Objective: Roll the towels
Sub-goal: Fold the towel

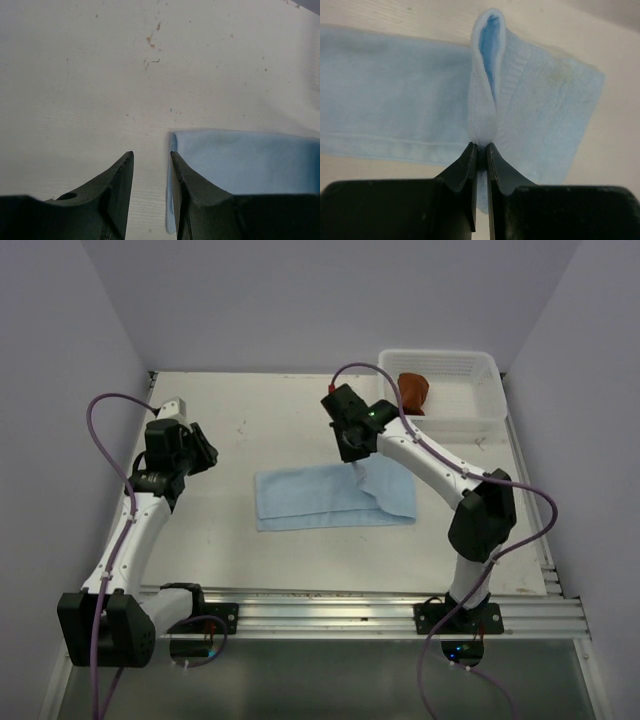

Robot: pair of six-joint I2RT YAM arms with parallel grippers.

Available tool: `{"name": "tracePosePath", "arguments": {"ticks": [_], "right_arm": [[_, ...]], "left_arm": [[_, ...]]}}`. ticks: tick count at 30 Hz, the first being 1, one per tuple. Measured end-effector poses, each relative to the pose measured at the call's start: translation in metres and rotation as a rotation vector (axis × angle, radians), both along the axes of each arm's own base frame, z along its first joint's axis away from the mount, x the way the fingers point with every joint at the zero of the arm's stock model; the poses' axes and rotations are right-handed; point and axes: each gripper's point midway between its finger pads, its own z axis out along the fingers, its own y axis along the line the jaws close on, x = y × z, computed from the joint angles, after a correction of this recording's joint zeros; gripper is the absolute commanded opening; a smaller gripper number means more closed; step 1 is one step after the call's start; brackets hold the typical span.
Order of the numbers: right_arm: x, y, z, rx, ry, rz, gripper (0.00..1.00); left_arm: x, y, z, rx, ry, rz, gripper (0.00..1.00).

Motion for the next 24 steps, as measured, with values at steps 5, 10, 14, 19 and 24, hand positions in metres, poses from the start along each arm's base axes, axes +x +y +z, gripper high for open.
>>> {"name": "tracePosePath", "arguments": {"ticks": [5,10,14,19,24], "right_arm": [[-0.009,0.076,-0.011,0.128,0.062,0.074,0.0],[-0.017,0.133,-0.023,0.203,0.107,0.121,0.0],[-0.029,0.163,-0.025,0.256,0.138,0.146,0.0],[-0.032,0.185,-0.011,0.32,0.129,0.153,0.0],[-0.032,0.193,-0.002,0.358,0.115,0.143,0.0]], "left_arm": [[0.0,0.0,0.002,0.0,-0.005,0.0,0.39],[-0.001,0.0,0.002,0.0,-0.006,0.0,0.39],[-0.001,0.0,0.002,0.0,-0.006,0.0,0.39],[-0.001,-0.001,0.002,0.001,-0.006,-0.003,0.39],[-0.001,-0.003,0.002,0.0,-0.006,-0.008,0.39]]}}
